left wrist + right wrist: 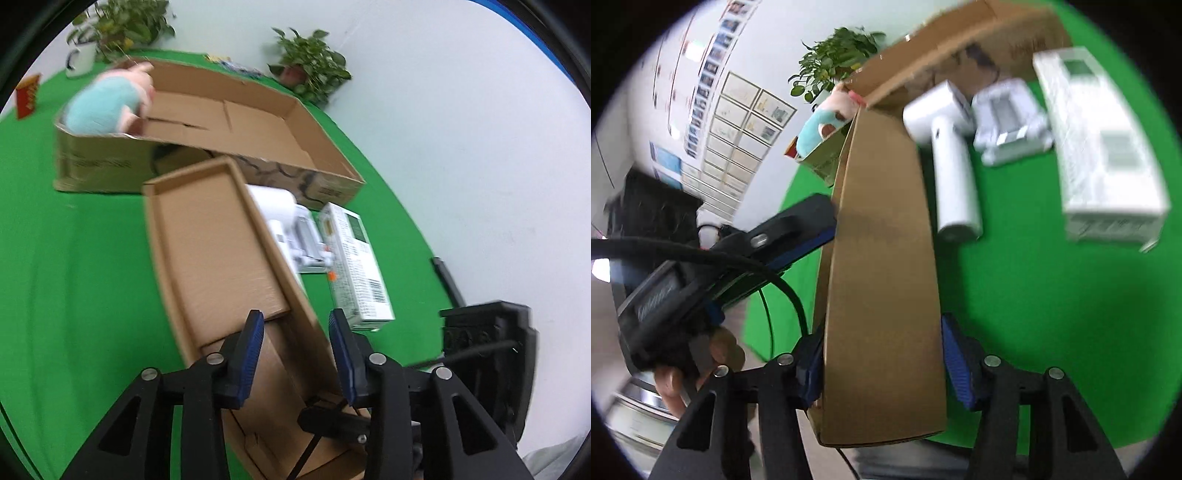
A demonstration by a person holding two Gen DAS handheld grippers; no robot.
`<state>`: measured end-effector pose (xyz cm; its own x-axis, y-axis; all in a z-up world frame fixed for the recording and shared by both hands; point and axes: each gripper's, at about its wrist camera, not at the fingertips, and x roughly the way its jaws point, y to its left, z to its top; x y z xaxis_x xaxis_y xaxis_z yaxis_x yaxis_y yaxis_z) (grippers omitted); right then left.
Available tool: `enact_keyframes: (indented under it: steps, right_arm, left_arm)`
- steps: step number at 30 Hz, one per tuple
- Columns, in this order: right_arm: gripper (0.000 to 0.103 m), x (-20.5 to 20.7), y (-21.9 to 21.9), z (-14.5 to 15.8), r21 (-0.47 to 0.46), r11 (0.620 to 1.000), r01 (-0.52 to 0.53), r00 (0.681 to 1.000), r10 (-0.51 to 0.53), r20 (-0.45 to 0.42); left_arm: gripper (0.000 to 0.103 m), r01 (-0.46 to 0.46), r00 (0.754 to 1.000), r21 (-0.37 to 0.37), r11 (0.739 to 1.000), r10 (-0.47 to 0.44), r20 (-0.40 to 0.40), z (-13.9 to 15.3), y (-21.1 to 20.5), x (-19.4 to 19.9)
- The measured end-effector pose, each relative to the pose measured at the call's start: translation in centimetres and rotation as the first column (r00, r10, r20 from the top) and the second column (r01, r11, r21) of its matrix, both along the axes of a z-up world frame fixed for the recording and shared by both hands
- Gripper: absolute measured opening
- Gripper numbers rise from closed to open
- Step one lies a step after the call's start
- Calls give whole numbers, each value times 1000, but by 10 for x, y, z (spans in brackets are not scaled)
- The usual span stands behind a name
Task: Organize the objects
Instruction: 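Lift the long brown box upright with the right gripper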
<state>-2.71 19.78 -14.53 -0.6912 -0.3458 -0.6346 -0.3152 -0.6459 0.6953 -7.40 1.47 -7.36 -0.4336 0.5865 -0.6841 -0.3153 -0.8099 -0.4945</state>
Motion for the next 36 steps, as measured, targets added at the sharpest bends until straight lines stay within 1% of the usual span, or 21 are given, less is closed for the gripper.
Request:
enact_keyframes:
  steps: [1,3,4,5,6,7,8,10,13,15,16,17,18,19,21,23,25,28,30,34,36]
  right_arm:
    - [54,-5,-2,-5,-29,999,-13,1000,13,1]
    - [56,-13,-8,-11,-65,997,-42,999,42,1]
    - [57,-15,-11,-11,-59,997,-45,999,46,7]
    - [65,-16,-13,-8,-10,999,-36,999,36,17]
    - [77,-15,-15,-2,69,998,-16,1000,14,22]
    - [81,-12,-17,6,137,991,7,1000,-9,15]
    - [82,-9,-19,15,214,976,38,999,-37,-9]
    - [82,-9,-22,31,320,946,62,998,-48,-51]
    - [82,-19,-29,39,464,884,64,998,-49,-44]
    - [81,-26,-31,38,520,852,68,998,-58,-35]
    - [79,-27,-31,39,531,845,66,998,-59,-31]
    - [69,-29,-32,38,547,834,64,998,-61,-24]
    - [56,-31,-32,38,563,824,62,998,-63,-17]
    - [50,-34,-37,37,581,812,58,998,-67,-6]
    - [30,-36,-37,34,605,795,41,997,-69,23]
    - [26,-35,-37,33,598,801,25,998,-58,36]
    - [23,-37,-39,33,614,789,18,998,-47,32]
    - [13,-43,-40,32,607,795,7,999,-36,35]
    - [11,-48,-40,31,609,793,-1,999,-30,41]
    - [12,-55,-36,30,590,807,-16,997,-28,66]
    - [12,-56,-37,30,594,805,-22,996,-30,78]
  left_arm:
    - [45,-22,1000,-23,999,21,-16,3,-8,4]
    - [53,-70,997,-62,996,68,-41,7,-22,9]
    - [53,-95,995,-81,992,91,-52,9,-29,11]
    - [53,-117,992,-97,988,112,-57,9,-39,14]
    - [53,-132,990,-106,986,126,-55,8,-45,14]
    - [53,-142,989,-116,983,137,-53,6,-50,15]
    - [53,-155,987,-137,978,149,-51,3,-53,14]
    - [53,-160,987,-168,973,155,-46,-4,-53,12]
    - [53,-137,991,-174,975,136,-19,-16,-44,4]
    - [51,-134,991,-175,975,136,-1,-26,-38,-3]
    - [49,-137,990,-182,974,139,-2,-29,-37,-6]
    - [46,-143,989,-197,970,145,-3,-32,-34,-8]
    - [40,-141,990,-202,969,144,0,-34,-32,-9]
    - [35,-136,990,-203,970,140,4,-36,-31,-10]
    - [35,-145,989,-199,969,148,2,-38,-30,-8]
    - [32,-141,990,-194,971,144,0,-39,-28,-7]
    - [27,-138,990,-190,972,141,2,-39,-25,-8]
    - [21,-126,992,-193,973,129,4,-38,-19,-10]
    - [20,-128,991,-210,969,131,1,-37,-16,-11]
    - [19,-127,991,-210,969,132,12,-36,-17,-12]
    - [18,-130,991,-223,966,137,12,-35,-15,-13]
